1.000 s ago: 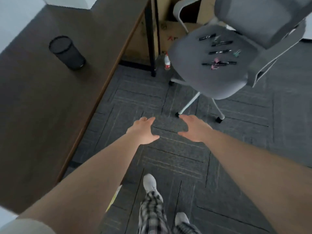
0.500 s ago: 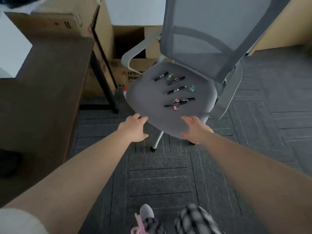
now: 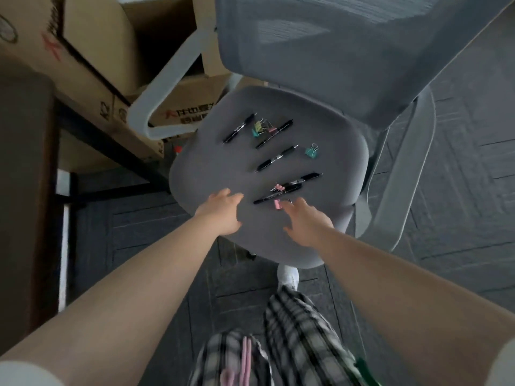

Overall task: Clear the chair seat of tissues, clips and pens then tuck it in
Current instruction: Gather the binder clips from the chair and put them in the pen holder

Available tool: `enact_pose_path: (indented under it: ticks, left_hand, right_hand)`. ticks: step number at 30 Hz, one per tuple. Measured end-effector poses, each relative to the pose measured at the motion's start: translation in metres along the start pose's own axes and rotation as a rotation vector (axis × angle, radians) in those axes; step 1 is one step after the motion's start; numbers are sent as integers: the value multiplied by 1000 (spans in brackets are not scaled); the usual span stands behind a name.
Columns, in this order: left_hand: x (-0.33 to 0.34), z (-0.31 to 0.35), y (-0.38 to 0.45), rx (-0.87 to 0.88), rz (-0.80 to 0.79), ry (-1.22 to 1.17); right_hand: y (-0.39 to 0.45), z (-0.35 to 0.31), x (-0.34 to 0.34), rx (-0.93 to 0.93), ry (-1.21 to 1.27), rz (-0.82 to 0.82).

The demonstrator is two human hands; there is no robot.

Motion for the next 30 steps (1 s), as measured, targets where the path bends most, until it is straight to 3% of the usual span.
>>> enact_pose_path:
  ticks: [13, 22, 30]
  left_hand:
    - [-5, -22, 118, 81, -38, -60]
    - [-29, -32, 145, 180, 50, -98]
    - [-65, -29, 167, 161, 162, -112]
  right_hand:
    - [97, -1, 20, 71, -19, 37]
    - [112, -8, 5, 85, 3, -4]
    - [112, -4, -22, 30, 13, 46]
Point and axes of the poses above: each hand's wrist, its own y-axis towards the middle knuckle, its own x-axis out of the palm, z = x × y, the point moved 2 cm from there along y, towards the middle knuckle, and after that the axes turned 15 degrees about y, right-handed, at the moved point
